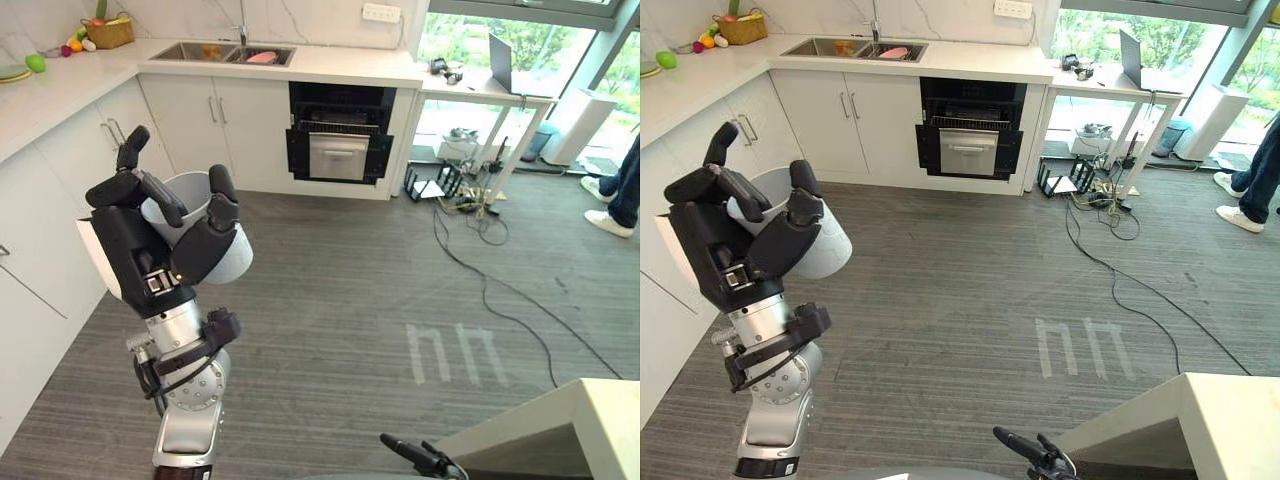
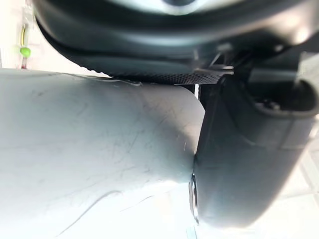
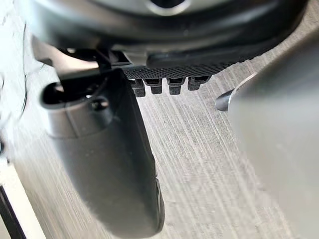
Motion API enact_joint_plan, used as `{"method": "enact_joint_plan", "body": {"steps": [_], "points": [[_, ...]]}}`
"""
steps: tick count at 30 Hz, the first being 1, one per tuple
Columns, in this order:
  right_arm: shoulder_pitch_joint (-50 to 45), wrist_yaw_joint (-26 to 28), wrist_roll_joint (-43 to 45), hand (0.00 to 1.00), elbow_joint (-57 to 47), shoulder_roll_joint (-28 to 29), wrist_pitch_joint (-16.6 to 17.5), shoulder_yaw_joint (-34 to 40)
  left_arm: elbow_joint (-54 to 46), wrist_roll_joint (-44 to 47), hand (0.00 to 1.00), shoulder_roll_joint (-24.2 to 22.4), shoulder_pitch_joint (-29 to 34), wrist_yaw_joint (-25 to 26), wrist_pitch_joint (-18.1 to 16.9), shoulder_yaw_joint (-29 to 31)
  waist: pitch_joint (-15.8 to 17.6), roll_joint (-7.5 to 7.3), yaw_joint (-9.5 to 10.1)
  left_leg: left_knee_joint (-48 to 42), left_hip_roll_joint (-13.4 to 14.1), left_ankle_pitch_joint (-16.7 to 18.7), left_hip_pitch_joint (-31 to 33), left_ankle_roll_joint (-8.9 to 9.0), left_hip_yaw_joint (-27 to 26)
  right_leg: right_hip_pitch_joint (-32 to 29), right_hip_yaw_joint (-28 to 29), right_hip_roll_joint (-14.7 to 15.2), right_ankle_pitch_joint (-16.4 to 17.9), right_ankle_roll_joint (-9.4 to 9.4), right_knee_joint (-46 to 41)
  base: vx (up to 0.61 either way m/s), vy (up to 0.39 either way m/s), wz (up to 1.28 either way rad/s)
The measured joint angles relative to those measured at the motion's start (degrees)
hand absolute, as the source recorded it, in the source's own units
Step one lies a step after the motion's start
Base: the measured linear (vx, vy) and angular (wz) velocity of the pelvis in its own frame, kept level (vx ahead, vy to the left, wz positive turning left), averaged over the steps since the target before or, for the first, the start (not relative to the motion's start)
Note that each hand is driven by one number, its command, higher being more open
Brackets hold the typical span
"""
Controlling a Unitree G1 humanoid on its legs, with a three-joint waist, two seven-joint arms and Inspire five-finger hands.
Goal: Walk over to the sink, pick up the cup, carry it to the dishwasher, place the cup inside the dishwasher, then close the dishwasher door
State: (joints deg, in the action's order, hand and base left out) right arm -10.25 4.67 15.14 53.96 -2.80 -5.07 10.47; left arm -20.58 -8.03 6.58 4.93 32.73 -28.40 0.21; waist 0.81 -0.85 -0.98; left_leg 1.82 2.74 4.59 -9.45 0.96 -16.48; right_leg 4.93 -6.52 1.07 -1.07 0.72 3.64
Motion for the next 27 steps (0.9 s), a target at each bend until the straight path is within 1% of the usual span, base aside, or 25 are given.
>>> {"method": "enact_joint_plan", "body": {"steps": [1, 3, 5, 6, 7, 8, 9, 10, 11, 12, 13, 14, 15, 16, 17, 18, 19, 20, 21, 22, 23, 24, 25, 26, 27], "points": [[-0.21, 1.05, -1.89, 1.0, -0.28, -0.14, 0.74, -0.56, 0.0, -0.07, 0.0, -0.83, 0.02, 0.98, 0.0, 1.37, 0.0, 0.0, 0.17, -0.47, 0.07, 0.23, 0.29, -0.12, 2.39, 0.12, 0.0, -0.01, 0.03, 0.01, -0.03, 0.02, -0.046, -0.01], [-0.29, 2.15, -3.16, 1.0, -0.69, -0.42, 1.36, -1.49, 0.0, -0.46, 0.0, -1.41, 0.11, 2.11, 0.0, 2.9, 0.1, 0.11, 0.6, -1.3, 0.24, 0.71, 0.76, -0.08, 4.1, 0.08, 0.13, -0.04, 0.35, 0.0, -0.68, 0.0, -0.038, 0.02], [-0.15, 3.22, -3.59, 1.0, -1.22, -0.67, 1.92, -2.43, -0.57, -1.09, 0.0, -1.56, 0.8, 2.55, 0.05, 4.6, 0.5, 0.27, 0.95, -5.25, 0.81, 3.1, 1.52, 0.05, 5.06, 0.16, -0.47, -0.01, 2.51, 0.0, -3.47, -0.02, -0.02, 0.16], [-0.11, 3.82, -3.58, 1.0, -1.49, -0.95, 2.02, -3.08, -2.46, -1.12, 0.0, -1.81, 2.31, 2.63, 0.17, 5.53, 0.98, 0.81, 1.18, -10.32, 1.7, 5.95, 2.85, 0.16, 5.57, 0.15, -0.96, -0.1, 4.35, -0.09, -5.99, -0.01, -0.027, 0.18], [-0.14, 4.14, -3.6, 1.0, -2.03, -1.34, 2.02, -4.29, -4.38, -1.17, 0.0, -2.17, 3.59, 2.79, 0.17, 6.29, 1.14, 1.08, 1.41, -14.55, 2.64, 8.09, 3.96, 0.71, 5.72, 0.1, -1.28, -0.35, 6.24, -0.45, -7.92, 0.0, -0.024, 0.23], [-0.23, 4.29, -3.58, 1.0, -2.83, -1.31, 1.98, -6.05, -6.72, -1.16, 0.0, -2.4, 4.81, 3.28, -0.01, 7.27, 1.37, 0.8, 1.79, -22.49, 3.48, 9.81, 6.9, 1.22, 5.44, -0.2, -1.92, -0.13, 8.3, -0.53, -10.31, 0.0, -0.015, 0.23], [-0.4, 4.34, -3.58, 1.0, -3.21, -1.14, 1.98, -6.91, -7.42, -1.14, 0.0, -2.46, 5.11, 3.54, -0.21, 7.88, 1.6, 0.47, 1.83, -27.65, 4.0, 9.85, 9.19, 1.21, 5.01, -0.24, -2.36, 0.24, 9.01, -0.43, -11.28, 0.0, -0.023, 0.4], [-0.69, 4.55, -4.03, 1.0, -4.52, -1.52, 1.98, -7.6, -9.01, -1.12, 0.0, -3.1, 5.54, 3.73, -0.3, 8.65, 2.1, 1.02, 1.81, -37.68, 5.66, 9.43, 14.07, 0.64, 4.36, 0.29, -3.53, 0.47, 9.78, -0.8, -12.37, 0.02, -0.007, 0.52], [-0.98, 4.91, -4.01, 1.0, -5.47, -1.98, 1.89, -7.51, -10.36, -1.09, 0.0, -3.91, 5.72, 3.73, -0.77, 9.82, 2.92, 1.64, 1.74, -45.88, 7.64, 8.04, 17.43, 0.91, 3.24, 1.79, -4.83, 0.51, 10.57, -0.91, -12.58, 0.07, 0.04, 0.57], [-0.82, 5.08, -4.01, 1.0, -5.57, -2.03, 1.88, -7.5, -10.87, -1.11, 0.0, -4.12, 5.73, 3.72, -1.08, 10.25, 3.55, 1.46, 1.72, -48.51, 8.41, 8.53, 18.73, 0.48, 2.52, 2.47, -5.43, 0.74, 10.89, -0.91, -12.51, 0.11, 0.112, 0.6], [-0.46, 5.16, -4.03, 1.0, -5.37, -2.14, 1.74, -7.46, -11.08, -1.2, 0.0, -4.11, 5.64, 3.6, -1.87, 10.96, 4.0, 1.57, 1.71, -48.06, 8.22, 10.86, 20.7, 0.2, 1.97, 3.72, -6.45, 1.71, 11.58, -0.67, -12.46, 0.12, 0.127, 0.45], [-0.18, 5.15, -4.07, 1.0, -5.15, -2.25, 1.69, -7.45, -11.03, -1.22, 0.0, -4.1, 5.65, 3.53, -2.08, 11.32, 4.52, 1.48, 1.76, -46.18, 7.54, 11.6, 21.35, 0.27, 1.93, 4.37, -6.79, 2.53, 11.87, -0.25, -12.47, 0.12, 0.146, 0.44], [0.69, 4.92, -4.07, 1.0, -4.26, -2.67, 1.7, -7.33, -10.83, -1.21, 0.0, -4.21, 5.66, 3.46, -2.06, 12.31, 5.49, 1.04, 1.85, -40.16, 5.64, 11.71, 22.87, 0.42, 1.94, 5.45, -7.38, 4.64, 12.35, 0.44, -12.28, 0.14, 0.172, 0.24], [1.51, 4.05, -4.88, 1.0, -3.04, -3.23, 1.98, -6.71, -10.4, -1.32, 0.0, -4.34, 5.79, 3.47, -1.99, 13.28, 6.26, 1.27, 1.94, -31.45, 4.32, 9.55, 24.21, 1.62, 2.36, 6.37, -7.45, 6.53, 12.67, 0.95, -11.52, 0.15, 0.186, 0.13], [1.78, 3.61, -5.48, 1.0, -2.54, -3.27, 2.07, -6.09, -10.22, -1.53, 0.0, -4.48, 6.0, 3.53, -1.96, 13.69, 6.42, 1.57, 2.01, -26.34, 4.18, 7.69, 24.6, 2.34, 3.23, 7.01, -7.19, 7.05, 12.73, 1.05, -10.54, 0.21, 0.228, -0.08], [1.98, 2.6, -5.79, 1.0, -2.24, -3.6, 2.51, -5.33, -10.05, -2.49, 0.0, -5.02, 6.17, 3.64, -2.09, 14.13, 7.03, 2.66, 2.4, -21.19, 5.29, 4.62, 25.8, 4.59, 6.36, 8.96, -5.72, 7.0, 12.97, 1.46, -8.24, 0.28, 0.295, -0.22], [2.03, 1.42, -5.86, 1.0, -1.43, -3.92, 3.22, -4.77, -9.45, -3.02, 0.0, -5.54, 6.29, 3.66, -2.68, 13.92, 7.11, 3.19, 2.63, -23.49, 6.19, 2.48, 27.05, 6.4, 7.08, 10.91, -3.77, 7.03, 13.53, 2.33, -6.48, 0.32, 0.33, -0.19], [2.11, 0.57, -6.07, 1.0, -0.96, -4.0, 3.4, -4.53, -8.47, -3.41, 0.0, -5.69, 6.2, 3.69, -3.28, 13.86, 7.1, 3.13, 2.75, -25.22, 5.41, 1.5, 27.19, 5.3, 6.97, 12.0, -2.58, 7.44, 13.84, 2.14, -5.91, 0.39, 0.366, -0.16], [2.43, -1.37, -6.36, 1.0, 0.05, -4.17, 3.44, -4.26, -6.75, -3.73, 0.0, -5.93, 6.48, 3.65, -3.44, 13.87, 6.91, 2.36, 2.83, -27.88, 2.91, 1.66, 26.93, 4.15, 7.04, 13.71, -1.51, 9.6, 15.36, 1.69, -5.84, 0.45, 0.325, -0.08], [2.4, -3.11, -6.44, 1.0, 0.66, -4.33, 3.44, -3.68, -5.26, -3.66, 0.0, -6.53, 6.47, 3.63, -3.23, 13.83, 6.68, 1.57, 2.78, -30.16, 1.51, 2.53, 27.01, 1.15, 5.84, 13.69, -0.33, 11.39, 16.16, 2.17, -9.59, 0.58, 0.344, -0.04], [2.51, -3.89, -6.42, 1.0, 1.05, -4.28, 3.41, -2.99, -4.45, -3.54, 0.0, -6.61, 6.35, 3.55, -3.15, 13.75, 6.58, 1.39, 2.62, -31.16, 0.99, 3.18, 26.98, -1.28, 5.45, 13.0, -0.06, 12.08, 16.52, 3.19, -12.63, 0.61, 0.299, 0.07], [2.85, -5.13, -6.05, 1.0, 1.95, -3.92, 3.01, -1.31, -3.12, -2.66, 0.0, -6.27, 6.17, 2.96, -2.59, 13.04, 6.27, 0.77, 2.66, -31.87, -0.27, 5.01, 25.73, -3.82, 4.84, 11.5, 0.13, 13.63, 16.23, 5.06, -18.79, 0.51, 0.24, 0.18], [2.3, -5.64, -5.47, 1.0, 2.06, -3.39, 2.81, 1.02, -2.98, -1.46, 0.0, -5.96, 6.09, 1.99, -1.89, 12.02, 5.87, 0.1, 2.57, -31.27, -1.59, 6.38, 23.69, -4.76, 4.75, 10.39, 0.0, 14.88, 14.12, 7.79, -24.09, 0.48, 0.213, 0.14], [1.9, -5.54, -5.12, 1.0, 2.07, -3.09, 2.87, 2.13, -3.06, -0.72, 0.0, -5.72, 6.03, 1.29, -1.87, 11.38, 5.56, -0.37, 2.64, -30.51, -2.28, 6.88, 22.32, -4.99, 4.47, 9.77, -0.04, 15.68, 12.52, 8.83, -25.98, 0.37, 0.14, 0.03], [1.5, -4.91, -4.95, 1.0, 2.05, -2.69, 3.11, 3.47, -3.58, 0.41, 0.0, -5.25, 5.9, 0.09, -1.78, 10.48, 5.16, -1.01, 3.13, -28.39, -3.27, 7.33, 19.93, -5.12, 3.81, 8.89, -0.1, 16.99, 10.13, 10.38, -29.54, 0.45, 0.141, -0.22]]}}
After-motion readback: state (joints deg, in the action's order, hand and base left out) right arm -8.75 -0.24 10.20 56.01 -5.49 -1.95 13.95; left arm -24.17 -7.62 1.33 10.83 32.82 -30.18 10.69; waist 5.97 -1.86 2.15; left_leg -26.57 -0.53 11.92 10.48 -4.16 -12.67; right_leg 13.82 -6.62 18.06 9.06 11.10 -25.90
